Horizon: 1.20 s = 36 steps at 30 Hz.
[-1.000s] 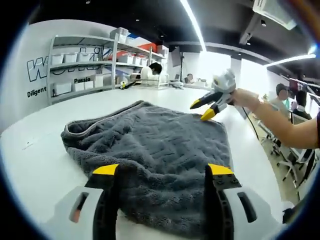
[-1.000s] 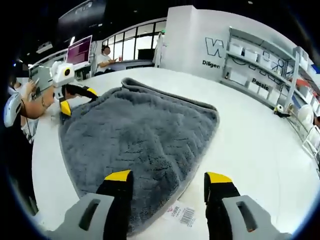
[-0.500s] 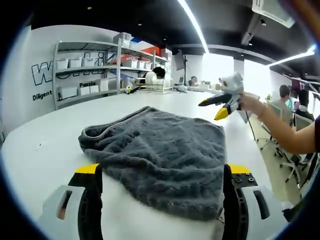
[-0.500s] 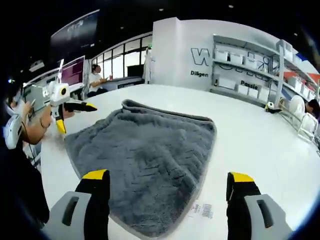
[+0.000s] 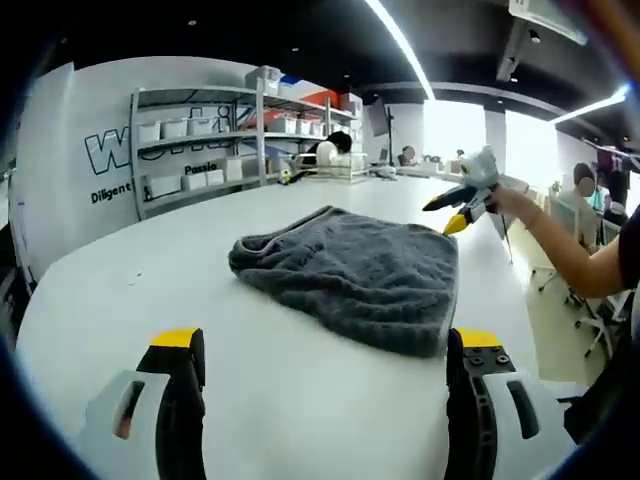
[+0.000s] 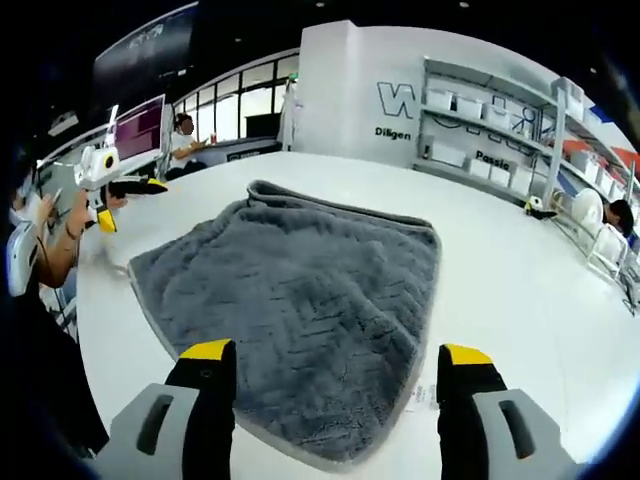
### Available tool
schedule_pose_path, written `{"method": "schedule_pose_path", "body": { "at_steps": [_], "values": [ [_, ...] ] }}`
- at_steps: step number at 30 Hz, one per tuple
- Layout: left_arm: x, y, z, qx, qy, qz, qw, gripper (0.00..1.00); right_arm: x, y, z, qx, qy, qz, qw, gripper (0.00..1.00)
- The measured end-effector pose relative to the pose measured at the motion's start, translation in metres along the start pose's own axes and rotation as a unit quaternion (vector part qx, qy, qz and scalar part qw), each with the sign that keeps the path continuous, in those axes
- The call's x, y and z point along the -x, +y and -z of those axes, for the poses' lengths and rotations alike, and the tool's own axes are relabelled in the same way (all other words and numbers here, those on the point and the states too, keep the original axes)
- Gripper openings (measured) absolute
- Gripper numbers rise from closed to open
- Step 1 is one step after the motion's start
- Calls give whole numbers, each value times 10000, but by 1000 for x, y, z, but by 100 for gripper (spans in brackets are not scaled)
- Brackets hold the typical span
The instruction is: Open the folded towel by lifting each exposed corner and separating the folded layers until the towel lies flat within the target outline without major curled edges
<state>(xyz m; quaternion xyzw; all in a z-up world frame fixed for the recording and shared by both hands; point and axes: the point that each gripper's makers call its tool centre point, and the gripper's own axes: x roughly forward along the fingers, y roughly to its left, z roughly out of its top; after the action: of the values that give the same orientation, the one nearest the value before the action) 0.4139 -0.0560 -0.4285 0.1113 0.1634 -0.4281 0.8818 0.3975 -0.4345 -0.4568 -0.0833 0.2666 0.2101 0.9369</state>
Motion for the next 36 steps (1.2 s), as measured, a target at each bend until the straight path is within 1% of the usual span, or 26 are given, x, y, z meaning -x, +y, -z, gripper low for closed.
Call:
{"method": "schedule_pose_path", "body": {
  "at_steps": [3, 5, 7, 10, 13, 17, 18, 20, 22, 24, 26, 28, 30, 31, 36],
  "values": [
    [13, 13, 6, -13, 32, -221, 9998, 100, -4, -9, 0, -176, -38, 123, 9998, 71],
    [24, 22, 11, 77, 20, -313, 9995, 100, -6, -19, 6, -250, 125, 354, 9990, 62],
    [31, 28, 14, 178, -7, -368, 9992, 100, -9, -25, 9, -225, 218, 443, 9985, 56],
    [44, 40, 23, 254, 43, -530, 9983, 100, -13, -30, 11, -403, 252, 501, 9976, 51],
    [54, 48, 32, 378, 85, -656, 9971, 99, -16, -38, 15, -447, 322, 609, 9966, 45],
    [65, 54, 39, 432, 99, -766, 9961, 99, -18, -48, 21, -593, 409, 801, 9942, 33],
    [68, 57, 42, 472, 114, -793, 9957, 99, -19, -50, 23, -708, 432, 853, 9929, 33],
    [72, 58, 46, 563, 121, -777, 9953, 99, -22, -53, 25, -778, 462, 861, 9922, 32],
    [76, 58, 48, 630, 93, -760, 9951, 99, -24, -52, 26, -820, 487, 842, 9919, 31],
    [79, 58, 52, 657, 106, -774, 9948, 99, -26, -49, 27, -833, 494, 811, 9920, 24],
    [81, 59, 54, 660, 123, -798, 9945, 99, -26, -50, 28, -848, 519, 874, 9912, 21],
    [83, 61, 58, 702, 143, -806, 9942, 97, -27, -50, 30, -861, 557, 874, 9909, 17],
    [84, 60, 60, 729, 154, -792, 9941, 97, -27, -48, 29, -803, 555, 858, 9915, 12],
    [84, 60, 60, 732, 155, -789, 9941, 97, -27, -48, 28, -759, 557, 873, 9917, 7],
    [86, 61, 64, 755, 191, -805, 9937, 98, -24, -46, 24, -402, 659, 1025, 9917, 6]
  ]
}}
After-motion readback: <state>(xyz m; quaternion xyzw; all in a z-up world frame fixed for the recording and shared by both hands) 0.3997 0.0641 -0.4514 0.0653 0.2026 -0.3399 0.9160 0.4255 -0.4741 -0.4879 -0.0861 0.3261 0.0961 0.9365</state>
